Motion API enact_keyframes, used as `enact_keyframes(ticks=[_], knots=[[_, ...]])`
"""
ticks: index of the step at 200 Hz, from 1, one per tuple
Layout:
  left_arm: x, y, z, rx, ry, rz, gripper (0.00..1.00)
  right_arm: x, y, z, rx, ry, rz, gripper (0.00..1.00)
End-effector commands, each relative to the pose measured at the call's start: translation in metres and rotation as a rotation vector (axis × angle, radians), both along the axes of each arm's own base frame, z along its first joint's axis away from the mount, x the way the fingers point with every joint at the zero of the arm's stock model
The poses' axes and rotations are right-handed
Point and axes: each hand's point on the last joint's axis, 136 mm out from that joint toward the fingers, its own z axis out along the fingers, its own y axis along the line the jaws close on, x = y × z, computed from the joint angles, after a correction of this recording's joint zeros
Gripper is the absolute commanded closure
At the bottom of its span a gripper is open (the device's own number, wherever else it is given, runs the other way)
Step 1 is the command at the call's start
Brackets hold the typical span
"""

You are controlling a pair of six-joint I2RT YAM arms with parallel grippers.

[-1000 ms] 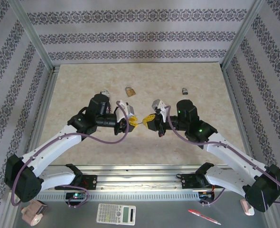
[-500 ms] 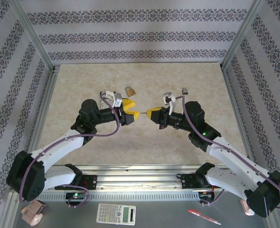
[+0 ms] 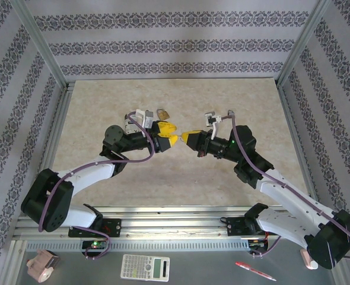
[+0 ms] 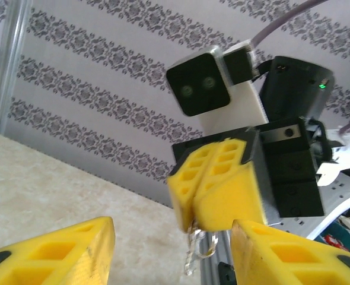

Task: Unlock with the key

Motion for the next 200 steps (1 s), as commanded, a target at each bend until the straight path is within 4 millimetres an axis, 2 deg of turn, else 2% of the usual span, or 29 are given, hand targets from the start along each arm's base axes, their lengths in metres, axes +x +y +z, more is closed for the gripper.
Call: enact_keyframes(ticks=[1,20,79,111,164,200], knots=[[-0.014,-0.001,0.025,-0.056,-0.085,-0.061,0.53,-0.006,0.008,0.016,0.046,-0.018,0.048,1.0],[-0.017,-0.003,0.024,-0.058,-0.079,-0.086,0.61,-0.005,0.009,0.018,0.05,-0.016,0.049,1.0],[-0.018,-0.007,0.013,-0.052,-0.032,-0.13,0.62,-0.007,0.011,0.024,0.083,-0.011,0.062,1.0],[-0.017,-0.007,0.018,-0.061,-0.047,-0.13,0.64,-0.009,0.015,0.021,0.083,0.004,0.085,1.0],[-0.019,-0.01,0.019,-0.053,-0.049,-0.15,0.85,-0.009,0.016,0.02,0.078,0.003,0.085,1.0],[-0.019,-0.009,0.012,-0.033,-0.032,-0.151,0.86,-0.008,0.015,0.02,0.075,0.002,0.079,1.0]])
